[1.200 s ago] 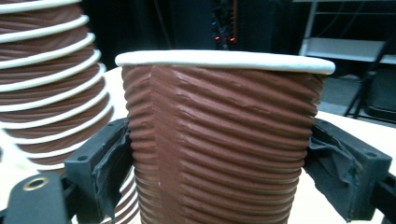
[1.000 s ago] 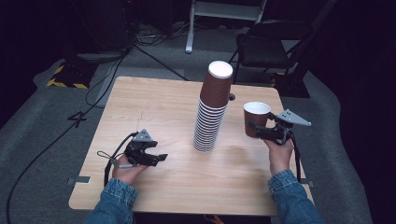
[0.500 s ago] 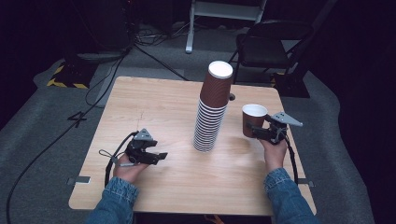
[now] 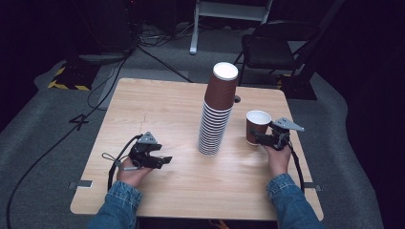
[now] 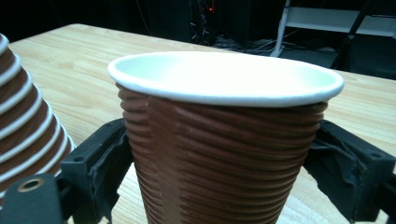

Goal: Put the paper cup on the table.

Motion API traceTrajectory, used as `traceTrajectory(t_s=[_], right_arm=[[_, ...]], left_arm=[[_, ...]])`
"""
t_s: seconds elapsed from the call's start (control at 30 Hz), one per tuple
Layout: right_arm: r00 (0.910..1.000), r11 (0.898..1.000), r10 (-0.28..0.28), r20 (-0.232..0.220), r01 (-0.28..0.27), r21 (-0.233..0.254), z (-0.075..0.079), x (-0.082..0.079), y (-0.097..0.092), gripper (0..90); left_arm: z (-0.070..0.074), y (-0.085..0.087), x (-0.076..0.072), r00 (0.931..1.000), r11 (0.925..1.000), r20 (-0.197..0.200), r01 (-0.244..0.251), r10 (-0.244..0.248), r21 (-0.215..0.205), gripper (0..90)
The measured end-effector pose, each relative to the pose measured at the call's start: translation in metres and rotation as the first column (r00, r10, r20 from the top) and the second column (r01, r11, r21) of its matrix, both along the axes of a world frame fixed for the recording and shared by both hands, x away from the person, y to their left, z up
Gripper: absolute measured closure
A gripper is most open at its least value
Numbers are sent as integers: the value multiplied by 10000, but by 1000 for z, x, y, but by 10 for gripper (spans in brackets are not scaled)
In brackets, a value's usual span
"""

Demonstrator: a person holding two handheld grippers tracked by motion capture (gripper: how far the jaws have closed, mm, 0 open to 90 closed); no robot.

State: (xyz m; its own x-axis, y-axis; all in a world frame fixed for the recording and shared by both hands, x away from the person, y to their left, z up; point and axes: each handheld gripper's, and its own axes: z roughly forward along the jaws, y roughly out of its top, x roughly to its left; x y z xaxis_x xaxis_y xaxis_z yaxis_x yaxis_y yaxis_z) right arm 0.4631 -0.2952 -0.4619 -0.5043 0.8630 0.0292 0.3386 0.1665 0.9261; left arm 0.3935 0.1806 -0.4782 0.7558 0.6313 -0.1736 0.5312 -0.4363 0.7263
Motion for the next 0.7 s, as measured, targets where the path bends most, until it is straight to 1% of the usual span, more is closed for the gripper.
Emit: traceTrajectory(t_s=[0.07, 0.2, 0.27, 0.33, 0.47, 0.63, 0.7], right_arm=[[10000, 10000, -6, -73, 5, -45, -2, 0, 0, 122], [10000, 9999, 27, -70, -28, -127, -4, -1, 0, 121], [9999, 9996, 72, -155, -76, -255, -6, -2, -1, 118], [9997, 9998, 96, -209, -100, -173, -6, -3, -1, 117], [9995, 9997, 125, -284, -131, -193, -6, -5, -2, 117], [9982, 9990, 76, -597, -102, -426, -6, -10, -3, 117], [9975, 9990, 75, -700, -105, -428, -7, -12, -4, 118]], left_arm=[[0, 0, 0, 10000, 10000, -30, -1, 1, 2, 285], [0, 0, 0, 10000, 10000, -3, 7, -7, -13, 285], [0, 0, 0, 10000, 10000, -70, 19, -19, -33, 285], [0, 0, 0, 10000, 10000, -39, 40, -40, -19, 285], [0, -1, 0, 10000, 10000, -56, 14, -15, -37, 285], [0, -2, 1, 9999, 10000, -71, 94, -94, -17, 285], [-1, -3, 1, 9999, 9999, -57, 103, -103, 0, 285]])
